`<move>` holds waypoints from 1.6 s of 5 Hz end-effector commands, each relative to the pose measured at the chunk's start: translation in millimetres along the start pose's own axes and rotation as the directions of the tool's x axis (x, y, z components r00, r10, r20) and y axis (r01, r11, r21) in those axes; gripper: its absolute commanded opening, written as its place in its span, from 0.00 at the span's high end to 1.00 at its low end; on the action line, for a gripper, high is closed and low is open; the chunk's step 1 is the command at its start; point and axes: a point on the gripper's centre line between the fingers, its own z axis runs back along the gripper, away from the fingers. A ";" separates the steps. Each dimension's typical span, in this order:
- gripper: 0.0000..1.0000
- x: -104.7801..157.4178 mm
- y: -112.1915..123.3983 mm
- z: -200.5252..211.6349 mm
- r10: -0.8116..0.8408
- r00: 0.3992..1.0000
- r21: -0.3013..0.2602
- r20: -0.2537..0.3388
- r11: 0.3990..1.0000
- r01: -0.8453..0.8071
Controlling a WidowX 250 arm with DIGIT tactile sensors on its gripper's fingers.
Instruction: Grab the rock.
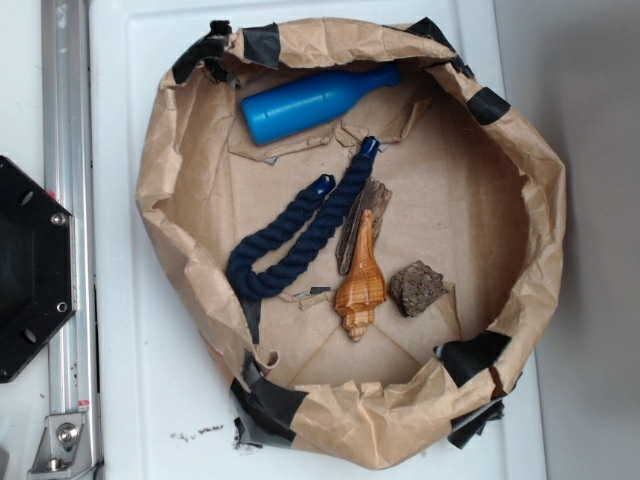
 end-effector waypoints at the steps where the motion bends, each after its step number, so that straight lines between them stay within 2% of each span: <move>1: 0.00 0.0 0.0 0.0 0.000 1.000 0.000 0.000 1.000 0.000; 2: 0.00 36.0 35.3 -53.4 0.251 0.967 0.014 -0.048 0.968 -0.250; 3: 0.00 74.4 30.5 -85.3 0.367 0.924 -0.024 0.108 0.930 -0.367; 4: 0.00 114.1 26.5 -103.1 0.380 0.915 -0.089 0.135 0.924 -0.371; 5: 0.00 143.6 12.7 -123.8 0.349 0.924 -0.111 0.154 0.936 -0.335; 6: 0.00 161.5 -2.9 -153.4 0.296 0.944 -0.127 0.148 0.952 -0.279; 7: 0.00 169.1 -19.5 -183.9 0.257 0.962 -0.176 0.093 0.955 -0.238; 8: 0.00 175.6 -35.1 -204.9 0.220 0.970 -0.133 0.107 0.970 -0.205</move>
